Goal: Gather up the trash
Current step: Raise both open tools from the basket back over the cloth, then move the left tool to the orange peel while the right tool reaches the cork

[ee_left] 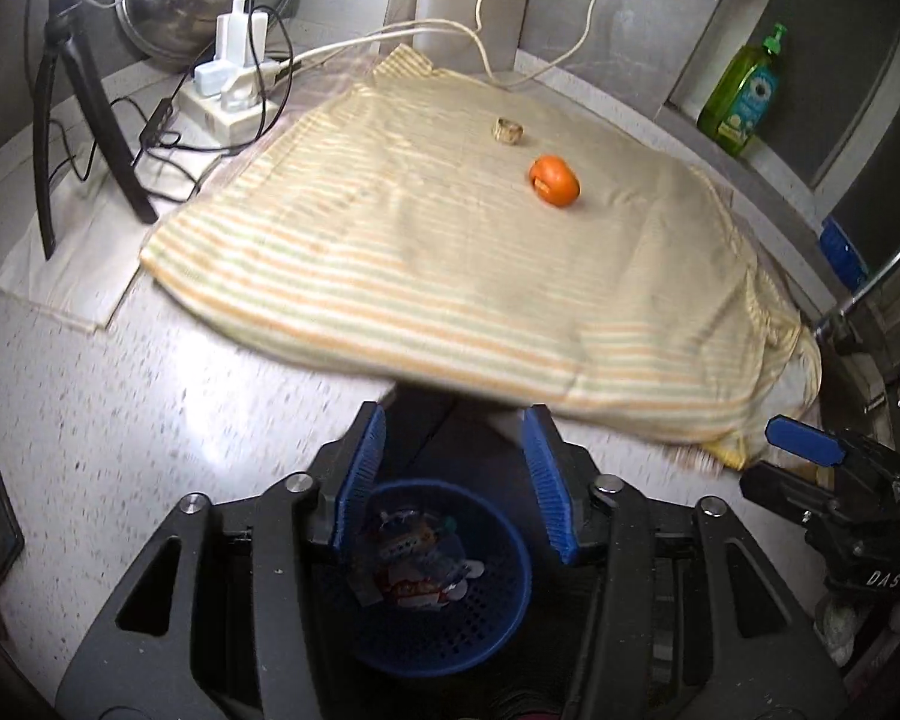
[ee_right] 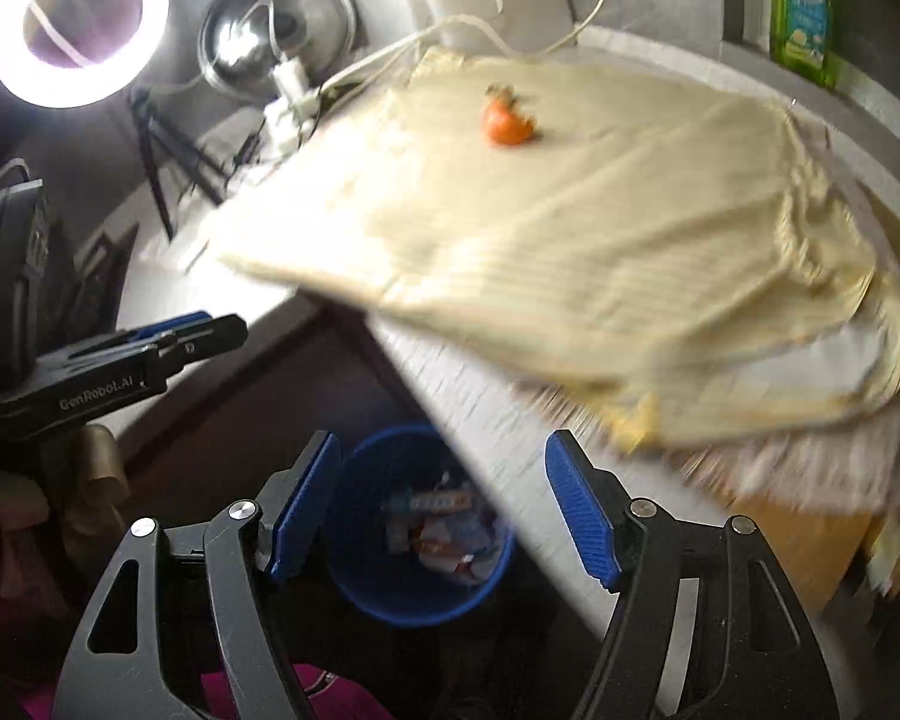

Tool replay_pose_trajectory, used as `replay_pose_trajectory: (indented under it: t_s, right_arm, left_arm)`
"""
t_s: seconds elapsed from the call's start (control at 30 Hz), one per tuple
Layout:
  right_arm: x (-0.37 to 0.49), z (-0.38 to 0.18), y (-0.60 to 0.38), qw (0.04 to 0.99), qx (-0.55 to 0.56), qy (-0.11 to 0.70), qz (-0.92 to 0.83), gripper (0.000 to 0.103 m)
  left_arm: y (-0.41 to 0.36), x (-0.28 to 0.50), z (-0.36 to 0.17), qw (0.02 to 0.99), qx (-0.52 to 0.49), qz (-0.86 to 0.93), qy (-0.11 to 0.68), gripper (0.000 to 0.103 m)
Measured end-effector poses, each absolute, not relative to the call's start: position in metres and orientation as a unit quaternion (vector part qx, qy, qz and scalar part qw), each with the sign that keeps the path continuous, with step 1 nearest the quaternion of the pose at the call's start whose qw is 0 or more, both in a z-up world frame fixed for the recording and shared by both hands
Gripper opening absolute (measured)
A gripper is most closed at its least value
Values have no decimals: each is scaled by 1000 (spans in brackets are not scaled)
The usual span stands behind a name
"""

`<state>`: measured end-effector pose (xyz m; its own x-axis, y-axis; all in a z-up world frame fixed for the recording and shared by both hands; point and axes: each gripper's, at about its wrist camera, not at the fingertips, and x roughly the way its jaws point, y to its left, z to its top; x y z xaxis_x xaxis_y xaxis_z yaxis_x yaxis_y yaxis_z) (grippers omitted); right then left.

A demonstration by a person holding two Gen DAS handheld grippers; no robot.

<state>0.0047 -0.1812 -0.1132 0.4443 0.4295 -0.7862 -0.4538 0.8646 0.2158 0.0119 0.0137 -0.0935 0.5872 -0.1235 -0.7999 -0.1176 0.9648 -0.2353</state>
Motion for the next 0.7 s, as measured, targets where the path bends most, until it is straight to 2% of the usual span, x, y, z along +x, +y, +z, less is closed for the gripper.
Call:
replay_pose_trajectory:
  t_s: [0.2, 0.7]
  right_arm:
    - [51, -88, -205, 860, -5, 436, 264, 76]
    - [162, -50, -231, 872, -19, 403, 278, 76]
  left_arm:
    - [-5, 50, -82, 885, -142, -1, 443, 55]
    - [-55, 146, -79, 887, -148, -3, 438, 55]
